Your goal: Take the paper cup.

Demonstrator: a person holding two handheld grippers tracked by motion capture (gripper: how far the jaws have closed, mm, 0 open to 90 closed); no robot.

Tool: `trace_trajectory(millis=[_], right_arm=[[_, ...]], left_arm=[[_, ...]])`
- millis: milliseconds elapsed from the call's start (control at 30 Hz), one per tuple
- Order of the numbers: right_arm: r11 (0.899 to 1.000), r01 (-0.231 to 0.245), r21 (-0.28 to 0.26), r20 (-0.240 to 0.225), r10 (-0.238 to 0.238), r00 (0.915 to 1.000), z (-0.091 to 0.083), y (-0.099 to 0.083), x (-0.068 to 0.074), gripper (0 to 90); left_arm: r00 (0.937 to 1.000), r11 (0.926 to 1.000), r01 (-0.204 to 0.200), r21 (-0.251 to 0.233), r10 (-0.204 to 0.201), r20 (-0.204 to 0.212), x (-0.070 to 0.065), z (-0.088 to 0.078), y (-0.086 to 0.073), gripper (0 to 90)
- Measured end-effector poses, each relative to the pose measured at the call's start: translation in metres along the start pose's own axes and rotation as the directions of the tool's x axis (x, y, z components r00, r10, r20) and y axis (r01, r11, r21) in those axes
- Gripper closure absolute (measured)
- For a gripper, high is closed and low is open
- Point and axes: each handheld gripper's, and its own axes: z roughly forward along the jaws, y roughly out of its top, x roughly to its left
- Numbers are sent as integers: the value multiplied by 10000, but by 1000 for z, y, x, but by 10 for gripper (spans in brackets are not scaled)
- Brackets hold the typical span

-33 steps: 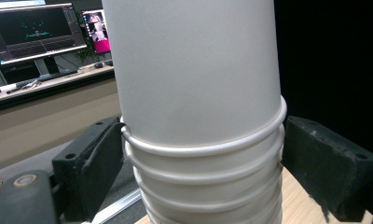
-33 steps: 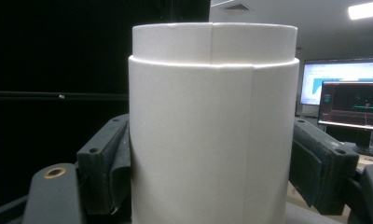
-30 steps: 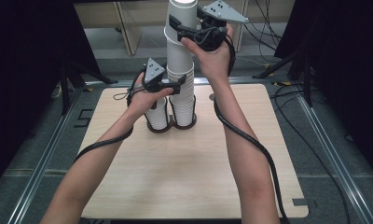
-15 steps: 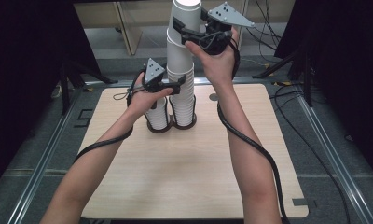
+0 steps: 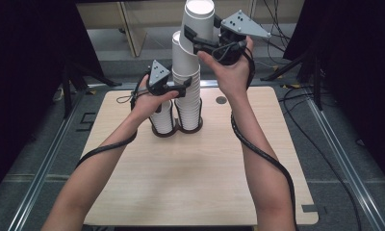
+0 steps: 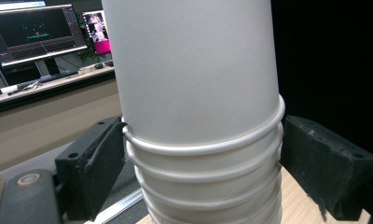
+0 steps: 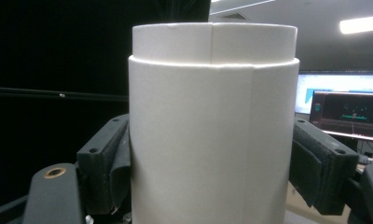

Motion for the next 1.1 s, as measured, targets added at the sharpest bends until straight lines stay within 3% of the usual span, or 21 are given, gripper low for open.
trace_trajectory(millis=[67, 233, 300, 367, 433, 600, 633, 700, 800, 867, 900, 933, 1100], right_arm=[[10000, -1, 46, 31, 1, 10000, -4, -3, 1, 229], [9999, 6, 122, 4, -6, 10000, -12, -10, 4, 229], [9998, -6, 203, -6, 6, 10000, -16, -12, 6, 229], [9998, 114, 192, -30, -113, 9999, -19, -14, 7, 229], [9998, -99, 168, -91, 101, 9999, -22, -15, 9, 229], [9999, 14, 104, -89, -13, 10000, -28, -15, 9, 230], [9999, 103, 100, -71, -102, 9999, -29, -15, 9, 230], [9999, 100, 76, -65, -100, 9999, -31, -16, 10, 230], [9998, -78, 171, -115, 79, 9999, -35, -19, 11, 230], [9997, 140, 182, -80, -139, 9999, -38, -21, 11, 230], [9997, -70, 247, -126, 74, 9999, -39, -23, 12, 230], [9997, 174, 187, -90, -172, 9998, -40, -24, 11, 230], [9994, 69, 325, -129, -64, 9999, -47, -30, 14, 230]], left_arm=[[10000, 9998, -32, 207, 33, -26, 0, -2, 1, 138], [9997, 9995, -252, 169, 253, -38, 2, -3, 0, 133], [10000, 10000, 8, 44, -8, 36, 0, -3, -1, 122], [9999, 9999, -88, 51, 88, 63, -2, -4, -1, 89], [9990, 9990, -432, 70, 432, 72, -2, -6, -1, 64], [9993, 9992, -386, 71, 385, 29, -5, -8, -1, 46], [9978, 9978, -654, 94, 653, 63, -4, -8, -1, 43], [9983, 9983, -579, 59, 578, 96, -5, -10, -1, 39], [9980, 9980, -627, 110, 626, 109, -6, -14, -1, 27], [9977, 9977, -676, 105, 675, 99, -6, -17, -1, 21], [9973, 9973, -726, 117, 725, 110, -7, -19, -1, 18], [9973, 9974, -714, 118, 712, 152, -8, -21, -1, 14], [9960, 9956, -849, 386, 837, 299, -13, -32, -5, 5]])
